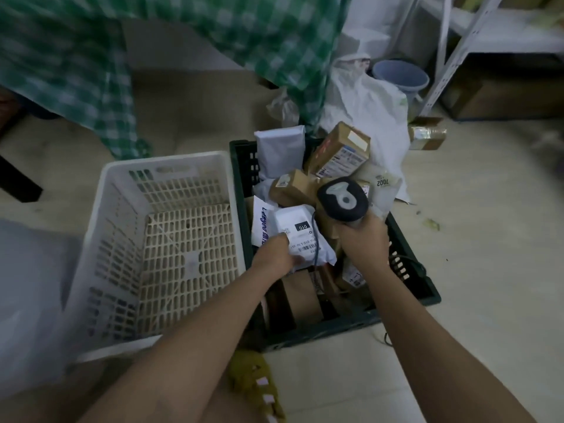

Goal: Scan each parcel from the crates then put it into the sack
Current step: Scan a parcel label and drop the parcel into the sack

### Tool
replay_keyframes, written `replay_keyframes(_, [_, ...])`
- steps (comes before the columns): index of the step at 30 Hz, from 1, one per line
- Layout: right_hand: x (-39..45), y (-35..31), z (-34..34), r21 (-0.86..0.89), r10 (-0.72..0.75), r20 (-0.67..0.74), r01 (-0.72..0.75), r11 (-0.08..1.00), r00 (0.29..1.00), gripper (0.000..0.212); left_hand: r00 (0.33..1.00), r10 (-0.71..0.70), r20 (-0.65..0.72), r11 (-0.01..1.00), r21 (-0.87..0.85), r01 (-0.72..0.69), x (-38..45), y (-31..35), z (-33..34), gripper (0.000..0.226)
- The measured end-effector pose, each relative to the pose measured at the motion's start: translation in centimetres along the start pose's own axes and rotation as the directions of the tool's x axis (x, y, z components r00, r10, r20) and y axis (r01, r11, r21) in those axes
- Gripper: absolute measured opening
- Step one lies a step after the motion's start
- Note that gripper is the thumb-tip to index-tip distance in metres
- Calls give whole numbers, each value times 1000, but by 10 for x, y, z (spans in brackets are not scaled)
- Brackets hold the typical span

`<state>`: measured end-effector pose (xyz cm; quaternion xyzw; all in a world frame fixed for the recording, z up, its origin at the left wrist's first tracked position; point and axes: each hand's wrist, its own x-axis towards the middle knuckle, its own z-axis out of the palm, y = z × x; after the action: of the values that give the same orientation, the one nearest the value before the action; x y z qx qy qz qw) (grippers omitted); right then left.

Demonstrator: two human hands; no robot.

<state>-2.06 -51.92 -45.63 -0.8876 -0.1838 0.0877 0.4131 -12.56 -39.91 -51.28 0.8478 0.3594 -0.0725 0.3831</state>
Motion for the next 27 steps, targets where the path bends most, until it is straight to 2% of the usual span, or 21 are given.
replay_keyframes(3, [14,11,16,-1,48,2,-48,999,999,26,998,-54,15,998,19,54,19,-5,26,67])
replay_keyframes(5, [18,18,24,18,56,4,-56,998,998,24,999,-39,-7,996,74,40,25,-9,40,55])
replay_keyframes(9, [17,22,30,40,62,27,-64,997,998,26,995,23,-94,998,60,-17,28,-15,45,16])
replay_keyframes(11, [14,22,28,51,78,29,-80,996,997,22,984,78,-160,993,96,-63,25,-14,34,10])
replay_keyframes(14, [5,20,21,88,110,42,-113,990,993,14,946,151,-286,987,91,-130,14,-10,4,15])
replay_keyframes(16, [-1,9,16,142,117,54,-123,982,992,12,898,226,-378,974,72,-215,3,-12,-22,14])
replay_keyframes(20, [-19,-24,14,329,146,180,-200,923,973,12,807,371,-459,925,107,-364,-29,-18,-73,11])
replay_keyframes(24, [-42,-65,16,454,39,298,-178,873,954,25,811,378,-446,919,78,-386,-72,-22,-115,20])
replay_keyframes(27, [-62,-96,18,471,-36,410,-178,864,911,27,821,356,-447,921,18,-390,-103,-32,-136,28])
